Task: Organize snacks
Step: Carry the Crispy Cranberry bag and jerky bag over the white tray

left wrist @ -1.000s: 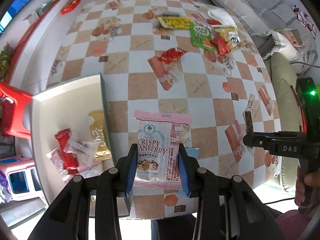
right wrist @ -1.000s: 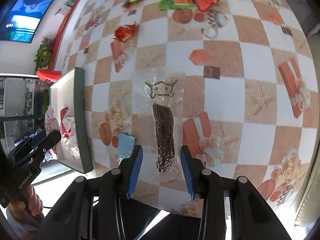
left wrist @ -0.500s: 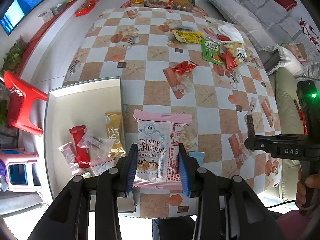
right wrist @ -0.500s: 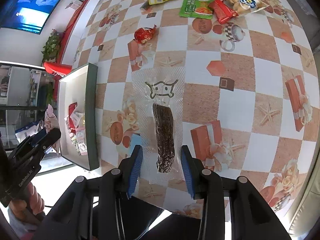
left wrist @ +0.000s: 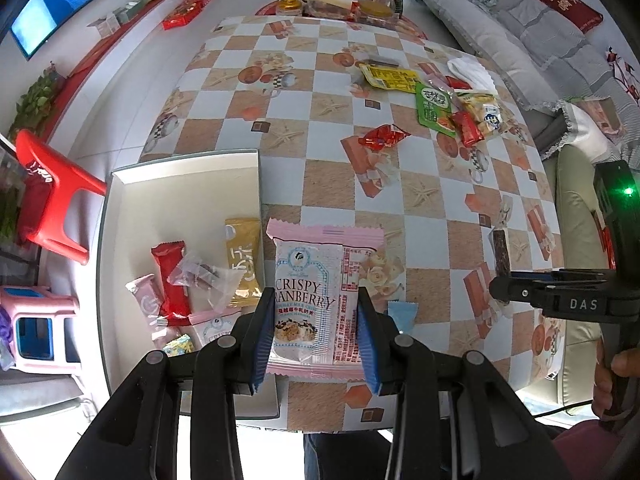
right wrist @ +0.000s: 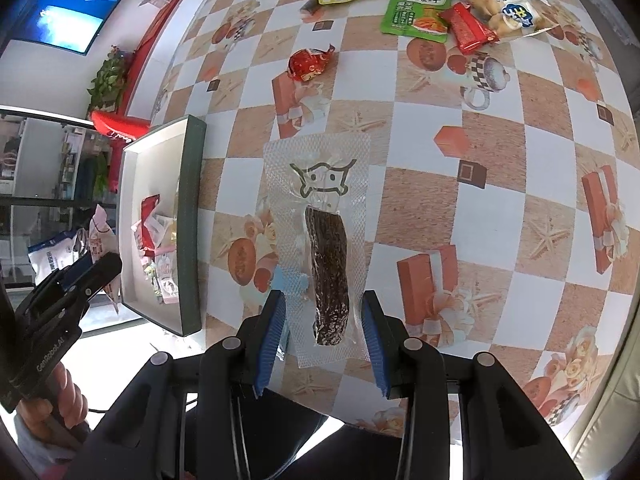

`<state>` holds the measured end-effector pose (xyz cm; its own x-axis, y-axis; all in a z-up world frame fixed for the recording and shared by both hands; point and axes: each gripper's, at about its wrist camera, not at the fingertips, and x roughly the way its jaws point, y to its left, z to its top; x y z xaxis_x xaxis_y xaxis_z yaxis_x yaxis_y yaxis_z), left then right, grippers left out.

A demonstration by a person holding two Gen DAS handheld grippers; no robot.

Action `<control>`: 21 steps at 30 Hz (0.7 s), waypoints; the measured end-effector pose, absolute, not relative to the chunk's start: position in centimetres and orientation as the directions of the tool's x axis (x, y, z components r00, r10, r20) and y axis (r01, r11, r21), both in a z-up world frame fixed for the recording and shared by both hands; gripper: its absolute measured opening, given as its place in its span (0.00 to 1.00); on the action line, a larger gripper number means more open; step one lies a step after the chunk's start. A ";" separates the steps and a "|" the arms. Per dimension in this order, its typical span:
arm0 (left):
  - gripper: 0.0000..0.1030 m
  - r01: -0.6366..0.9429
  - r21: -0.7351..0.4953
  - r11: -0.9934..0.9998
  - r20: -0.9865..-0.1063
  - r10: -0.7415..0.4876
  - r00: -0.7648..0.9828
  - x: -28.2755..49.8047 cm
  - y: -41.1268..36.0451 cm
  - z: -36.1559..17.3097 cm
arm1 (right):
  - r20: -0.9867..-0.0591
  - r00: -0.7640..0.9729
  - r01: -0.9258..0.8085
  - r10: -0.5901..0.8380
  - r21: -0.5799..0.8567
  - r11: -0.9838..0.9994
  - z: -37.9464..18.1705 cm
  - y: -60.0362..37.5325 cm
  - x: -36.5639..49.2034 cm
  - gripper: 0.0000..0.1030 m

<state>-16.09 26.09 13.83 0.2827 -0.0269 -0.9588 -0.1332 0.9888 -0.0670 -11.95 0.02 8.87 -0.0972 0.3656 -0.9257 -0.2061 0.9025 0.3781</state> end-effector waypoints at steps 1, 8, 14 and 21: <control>0.40 -0.134 -0.067 0.989 -0.959 -0.027 0.283 -16.1 26.2 13.8 | -0.926 -0.097 -0.208 0.364 0.377 0.903 8.9 0.1 -12.0 0.39; 0.40 -0.147 -0.070 0.987 -0.957 -0.025 0.288 -16.2 27.2 13.9 | -0.928 -0.098 -0.218 0.359 0.372 0.902 8.8 1.2 -12.0 0.39; 0.40 -0.151 -0.074 0.986 -0.958 -0.029 0.285 -16.0 27.7 13.7 | -0.929 -0.097 -0.210 0.358 0.371 0.905 8.7 1.3 -12.0 0.39; 0.40 -0.135 -0.073 0.988 -0.959 -0.032 0.281 -15.7 27.6 13.6 | -0.929 -0.096 -0.193 0.357 0.369 0.909 8.5 1.0 -11.9 0.39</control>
<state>-15.67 27.59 13.57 0.2807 -0.0324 -0.9593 -0.1345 0.9882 -0.0727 -11.92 1.05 8.52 -0.0962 0.3572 -0.9291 -0.1929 0.9090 0.3695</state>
